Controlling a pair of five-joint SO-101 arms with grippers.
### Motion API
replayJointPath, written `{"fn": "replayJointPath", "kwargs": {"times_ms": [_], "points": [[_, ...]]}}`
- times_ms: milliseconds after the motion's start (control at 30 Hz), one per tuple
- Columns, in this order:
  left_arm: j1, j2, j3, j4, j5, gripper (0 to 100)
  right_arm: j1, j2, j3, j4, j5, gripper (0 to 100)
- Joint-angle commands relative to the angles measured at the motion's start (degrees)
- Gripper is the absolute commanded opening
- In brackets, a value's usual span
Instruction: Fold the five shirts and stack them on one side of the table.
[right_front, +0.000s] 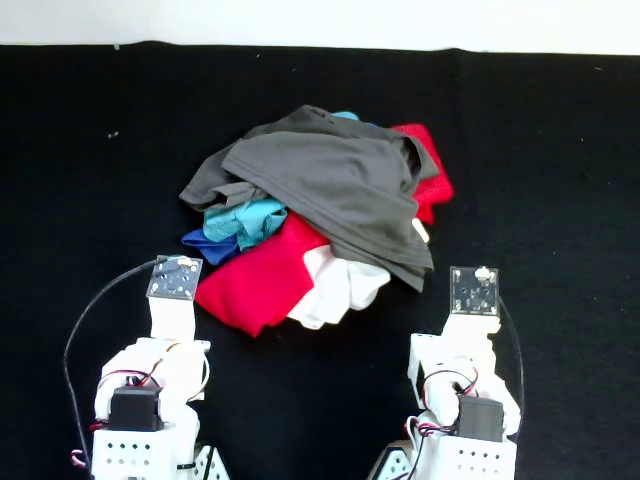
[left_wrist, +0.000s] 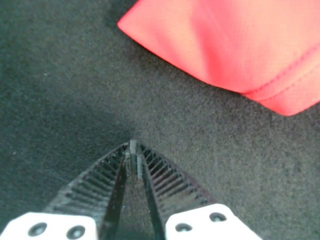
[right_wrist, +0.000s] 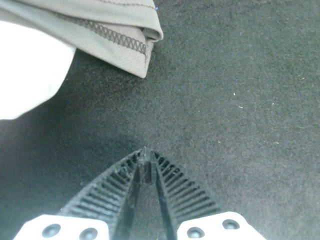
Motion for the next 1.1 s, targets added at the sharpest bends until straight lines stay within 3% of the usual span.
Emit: {"fn": "replayJointPath", "kwargs": {"times_ms": [0, 1067], "points": [[0.8, 0.2, 0.9, 0.4, 0.2, 1, -0.3, -0.2, 7.6, 0.2, -0.4, 0.6], [0.2, 0.2, 0.9, -0.1, 0.2, 1, -0.3, -0.2, 7.6, 0.2, -0.4, 0.6]]}}
